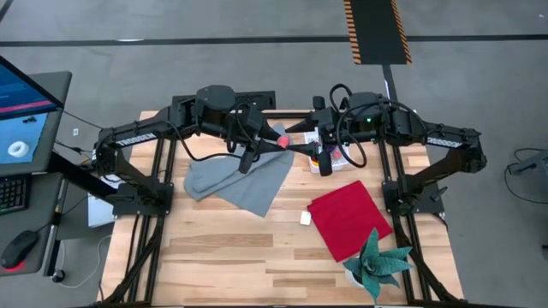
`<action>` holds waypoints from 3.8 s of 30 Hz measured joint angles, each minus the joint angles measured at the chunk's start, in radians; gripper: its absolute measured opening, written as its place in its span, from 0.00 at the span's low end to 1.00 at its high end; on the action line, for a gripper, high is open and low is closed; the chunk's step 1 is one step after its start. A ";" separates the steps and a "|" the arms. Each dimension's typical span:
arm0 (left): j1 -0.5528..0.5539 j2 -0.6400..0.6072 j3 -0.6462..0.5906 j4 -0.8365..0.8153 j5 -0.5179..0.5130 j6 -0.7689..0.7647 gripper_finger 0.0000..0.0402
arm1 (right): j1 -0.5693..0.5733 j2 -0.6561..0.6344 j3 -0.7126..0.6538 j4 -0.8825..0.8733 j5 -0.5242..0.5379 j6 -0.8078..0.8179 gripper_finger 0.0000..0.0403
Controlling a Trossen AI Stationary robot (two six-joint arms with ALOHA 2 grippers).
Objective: Pick and placing Produce into tupperware
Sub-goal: Put the pink peach into the white bin
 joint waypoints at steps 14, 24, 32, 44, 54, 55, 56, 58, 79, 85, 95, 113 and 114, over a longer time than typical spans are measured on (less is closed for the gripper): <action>0.000 0.000 0.000 0.004 0.017 -0.016 0.20 | -0.008 0.019 0.000 0.001 -0.061 0.005 0.41; 0.000 -0.001 0.000 -0.018 -0.033 -0.016 0.20 | -0.024 0.019 -0.001 -0.008 -0.064 -0.006 0.27; -0.002 -0.017 0.000 -0.026 -0.128 -0.010 0.20 | -0.037 0.008 -0.002 -0.011 -0.052 0.004 0.28; -0.003 -0.086 0.002 -0.139 -0.167 -0.008 0.20 | -0.037 0.004 -0.001 -0.027 -0.056 -0.010 0.23; -0.003 -0.085 0.001 -0.134 -0.138 -0.028 0.20 | -0.042 0.004 -0.001 -0.004 -0.083 0.016 0.31; -0.003 -0.084 0.001 -0.131 -0.128 -0.033 0.20 | -0.042 0.004 -0.001 -0.001 -0.083 0.033 0.34; -0.003 -0.084 0.001 -0.124 -0.123 -0.035 0.20 | -0.043 0.004 -0.001 -0.002 -0.084 0.047 0.37; -0.003 -0.084 0.001 -0.110 -0.120 -0.037 0.20 | -0.051 0.008 -0.001 -0.002 -0.085 0.056 0.44; -0.004 -0.002 0.000 -0.038 -0.077 -0.062 0.20 | -0.038 0.015 0.000 0.028 -0.086 0.052 0.62; -0.004 -0.001 0.000 -0.025 -0.061 -0.057 0.20 | -0.042 0.015 0.000 0.020 -0.083 0.048 0.62; -0.004 -0.001 0.000 -0.007 -0.042 -0.057 0.20 | -0.048 0.026 0.000 0.020 -0.093 0.040 0.59; -0.005 -0.001 0.000 -0.016 -0.051 -0.064 0.21 | -0.048 0.037 0.001 0.026 -0.105 0.030 0.22; -0.007 -0.001 0.000 -0.016 -0.055 -0.062 0.22 | -0.048 0.037 0.001 0.026 -0.105 0.030 0.23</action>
